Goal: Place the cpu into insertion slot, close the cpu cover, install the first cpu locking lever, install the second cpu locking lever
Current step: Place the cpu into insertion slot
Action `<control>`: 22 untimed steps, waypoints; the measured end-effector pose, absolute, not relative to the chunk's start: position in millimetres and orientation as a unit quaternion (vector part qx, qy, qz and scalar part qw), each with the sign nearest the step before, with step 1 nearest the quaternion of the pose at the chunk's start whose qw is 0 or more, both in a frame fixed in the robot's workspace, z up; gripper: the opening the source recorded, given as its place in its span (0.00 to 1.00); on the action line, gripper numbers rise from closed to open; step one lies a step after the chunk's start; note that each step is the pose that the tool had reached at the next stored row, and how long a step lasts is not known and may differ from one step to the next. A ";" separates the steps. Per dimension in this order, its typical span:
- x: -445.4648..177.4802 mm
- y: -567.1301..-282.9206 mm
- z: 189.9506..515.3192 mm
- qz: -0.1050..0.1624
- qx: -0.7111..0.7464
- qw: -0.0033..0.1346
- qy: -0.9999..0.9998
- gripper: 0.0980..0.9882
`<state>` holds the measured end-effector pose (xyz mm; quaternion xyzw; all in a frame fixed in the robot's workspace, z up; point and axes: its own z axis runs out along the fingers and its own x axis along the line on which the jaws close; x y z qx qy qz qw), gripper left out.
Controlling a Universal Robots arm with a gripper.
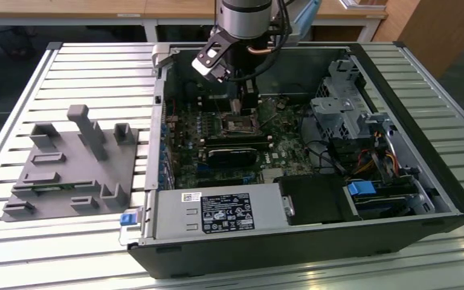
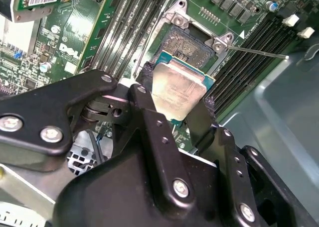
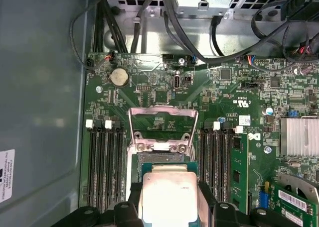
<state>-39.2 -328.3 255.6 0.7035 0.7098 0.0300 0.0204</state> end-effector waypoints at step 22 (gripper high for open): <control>-40.0 -326.8 231.4 0.030 0.712 0.021 0.702 0.48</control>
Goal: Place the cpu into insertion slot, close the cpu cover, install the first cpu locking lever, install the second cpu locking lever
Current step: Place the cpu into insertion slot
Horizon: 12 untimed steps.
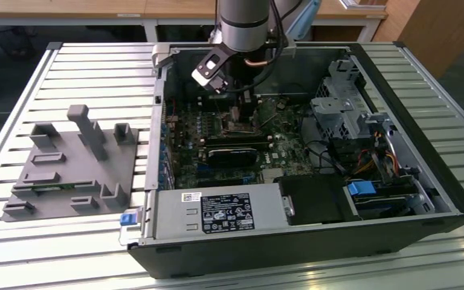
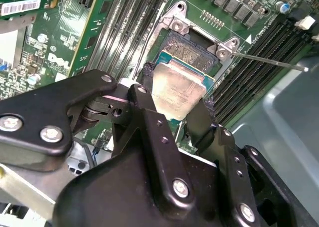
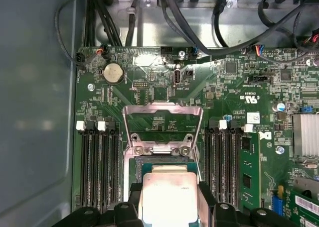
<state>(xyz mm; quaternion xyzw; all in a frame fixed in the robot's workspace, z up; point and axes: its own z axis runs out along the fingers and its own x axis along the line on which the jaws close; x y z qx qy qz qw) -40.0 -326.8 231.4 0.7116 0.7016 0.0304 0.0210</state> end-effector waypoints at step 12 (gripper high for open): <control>-41.3 -325.4 220.0 0.030 0.713 0.021 0.700 0.48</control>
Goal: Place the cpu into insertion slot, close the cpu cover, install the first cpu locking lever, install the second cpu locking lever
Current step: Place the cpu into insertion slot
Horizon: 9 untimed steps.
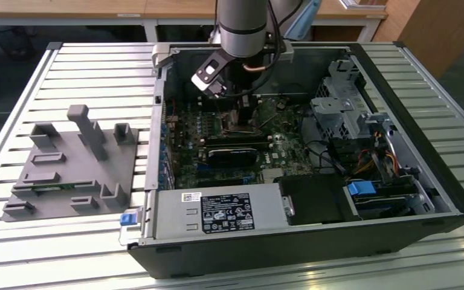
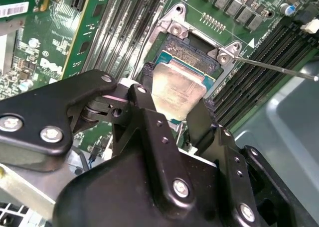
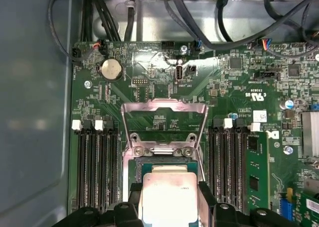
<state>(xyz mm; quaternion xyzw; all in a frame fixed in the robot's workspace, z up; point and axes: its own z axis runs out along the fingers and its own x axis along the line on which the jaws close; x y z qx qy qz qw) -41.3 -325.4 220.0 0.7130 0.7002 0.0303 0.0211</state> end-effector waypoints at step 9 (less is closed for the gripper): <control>-42.5 -324.5 212.8 0.030 0.713 0.021 0.700 0.48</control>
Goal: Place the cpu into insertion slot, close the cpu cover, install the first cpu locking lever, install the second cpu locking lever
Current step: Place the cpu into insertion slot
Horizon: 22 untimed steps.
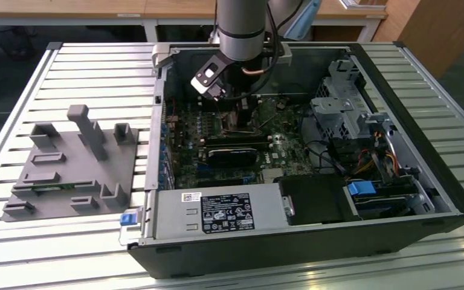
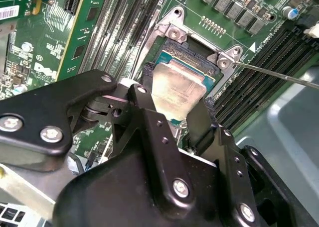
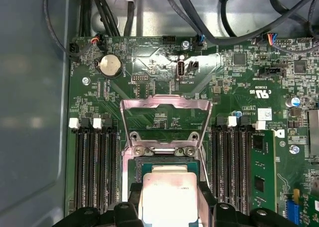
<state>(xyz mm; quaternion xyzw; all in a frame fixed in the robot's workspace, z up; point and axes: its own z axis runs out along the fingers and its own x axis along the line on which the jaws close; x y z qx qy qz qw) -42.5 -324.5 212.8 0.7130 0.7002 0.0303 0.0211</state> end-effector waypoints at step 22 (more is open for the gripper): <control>-44.3 -321.0 199.5 0.030 0.716 0.021 0.697 0.48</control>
